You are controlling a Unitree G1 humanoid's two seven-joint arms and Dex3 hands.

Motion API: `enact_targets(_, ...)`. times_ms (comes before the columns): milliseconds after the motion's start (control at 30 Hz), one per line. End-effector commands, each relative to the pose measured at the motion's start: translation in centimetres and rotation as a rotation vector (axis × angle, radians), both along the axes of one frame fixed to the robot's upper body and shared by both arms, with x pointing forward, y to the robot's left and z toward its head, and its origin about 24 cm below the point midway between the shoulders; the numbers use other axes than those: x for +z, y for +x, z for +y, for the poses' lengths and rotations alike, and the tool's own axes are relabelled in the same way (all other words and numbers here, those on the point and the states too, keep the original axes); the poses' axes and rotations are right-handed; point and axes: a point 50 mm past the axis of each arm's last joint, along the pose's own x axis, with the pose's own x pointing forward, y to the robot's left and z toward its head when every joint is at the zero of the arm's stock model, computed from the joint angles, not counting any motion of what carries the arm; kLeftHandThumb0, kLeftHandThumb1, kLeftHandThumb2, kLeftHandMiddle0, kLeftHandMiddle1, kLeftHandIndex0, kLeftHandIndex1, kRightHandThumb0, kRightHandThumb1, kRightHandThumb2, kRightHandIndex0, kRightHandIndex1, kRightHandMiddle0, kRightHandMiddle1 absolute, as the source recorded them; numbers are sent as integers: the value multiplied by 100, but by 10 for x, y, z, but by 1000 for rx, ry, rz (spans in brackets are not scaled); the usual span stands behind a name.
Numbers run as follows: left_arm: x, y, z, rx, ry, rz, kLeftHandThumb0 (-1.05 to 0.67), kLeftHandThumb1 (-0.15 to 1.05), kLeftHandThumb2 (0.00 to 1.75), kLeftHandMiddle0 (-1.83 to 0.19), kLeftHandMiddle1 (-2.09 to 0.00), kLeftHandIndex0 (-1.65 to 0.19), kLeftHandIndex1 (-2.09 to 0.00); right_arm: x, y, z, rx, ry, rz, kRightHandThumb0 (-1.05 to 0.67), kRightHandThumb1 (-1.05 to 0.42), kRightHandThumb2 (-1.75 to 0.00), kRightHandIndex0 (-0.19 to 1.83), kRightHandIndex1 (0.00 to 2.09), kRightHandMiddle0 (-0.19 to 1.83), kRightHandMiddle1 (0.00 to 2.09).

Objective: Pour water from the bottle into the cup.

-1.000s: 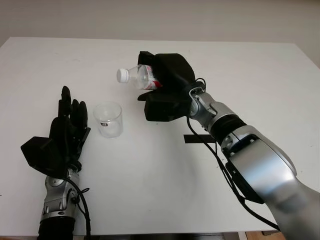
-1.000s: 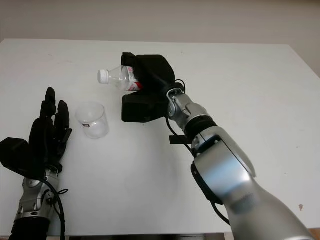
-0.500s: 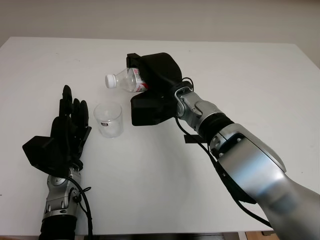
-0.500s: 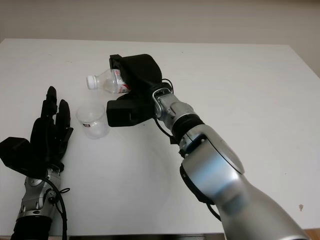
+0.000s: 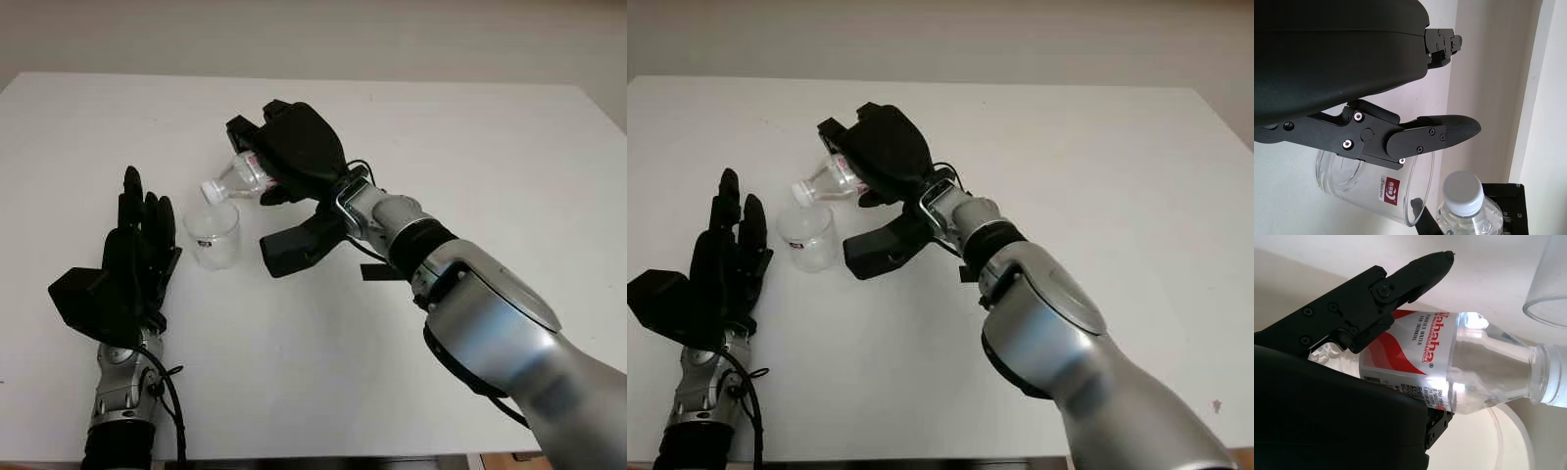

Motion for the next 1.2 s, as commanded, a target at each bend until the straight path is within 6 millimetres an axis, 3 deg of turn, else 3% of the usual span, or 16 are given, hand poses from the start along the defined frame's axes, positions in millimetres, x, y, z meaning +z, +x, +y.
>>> enact_targets(0,-4,-1,-3,-6,-7,12,-62,105,53,9,-5,9,-5,14,1,0,23,-17,-75,-47,-104,-7,122,209,58,209)
enact_targets(300,-5,0,-3,-3,-5,17,-64,105,52,8,-6,8,-6,19,-2,6,66,-79,-176,-46,-105,-12,129,209,58,209)
enact_targets(433,-5,0,-3,-5,1,17,-64,105,53,8,-6,9,-5,20,-3,8,81,-76,-196,-46,-105,-8,127,209,42,209)
enact_targets(767,-5,0,-4,-10,7,17,-63,105,54,9,-5,9,-5,22,-5,11,95,-118,-277,-44,-105,-16,127,209,51,209)
enact_targets(933,-7,0,-4,-4,1,19,-63,105,54,9,-5,9,-5,22,-5,11,87,-105,-266,-44,-105,-13,125,209,47,209)
enact_targets(1167,-7,-2,-2,-4,-6,13,-63,105,53,8,-6,8,-6,19,-4,7,72,-58,-228,-46,-105,-8,130,209,58,209)
